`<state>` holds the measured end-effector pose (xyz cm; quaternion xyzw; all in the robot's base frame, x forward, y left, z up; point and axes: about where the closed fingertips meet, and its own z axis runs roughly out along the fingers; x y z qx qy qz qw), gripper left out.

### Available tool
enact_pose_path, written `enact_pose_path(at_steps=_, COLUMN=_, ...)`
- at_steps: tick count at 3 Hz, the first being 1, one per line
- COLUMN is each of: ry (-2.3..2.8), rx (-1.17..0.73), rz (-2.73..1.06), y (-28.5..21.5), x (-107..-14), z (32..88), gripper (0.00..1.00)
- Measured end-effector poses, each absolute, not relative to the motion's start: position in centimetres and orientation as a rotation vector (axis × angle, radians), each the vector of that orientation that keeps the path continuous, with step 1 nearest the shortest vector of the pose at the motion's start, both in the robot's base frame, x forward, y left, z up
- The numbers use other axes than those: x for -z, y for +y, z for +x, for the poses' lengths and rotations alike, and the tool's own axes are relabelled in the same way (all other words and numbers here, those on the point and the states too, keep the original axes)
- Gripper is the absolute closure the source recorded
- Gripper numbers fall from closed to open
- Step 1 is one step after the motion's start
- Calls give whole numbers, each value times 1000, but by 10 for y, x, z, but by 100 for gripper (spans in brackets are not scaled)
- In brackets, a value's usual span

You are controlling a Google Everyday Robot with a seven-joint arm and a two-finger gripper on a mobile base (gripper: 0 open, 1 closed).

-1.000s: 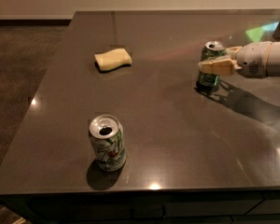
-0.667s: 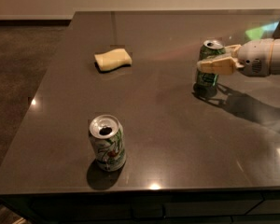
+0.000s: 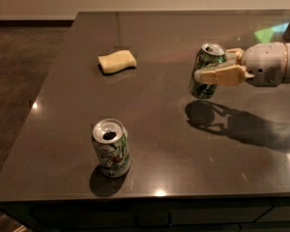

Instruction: Move green can near 7up can

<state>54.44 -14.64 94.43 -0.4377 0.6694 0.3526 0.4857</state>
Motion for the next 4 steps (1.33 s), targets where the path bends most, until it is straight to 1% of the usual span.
enact_pose_path(at_steps=1, ry=1544, rx=-925, rz=-1144, y=-123, x=-952, z=510, gripper=100)
enact_pose_path(at_steps=4, ry=1375, rx=-973, rz=-1386, y=-62, x=-948, z=423, gripper=100)
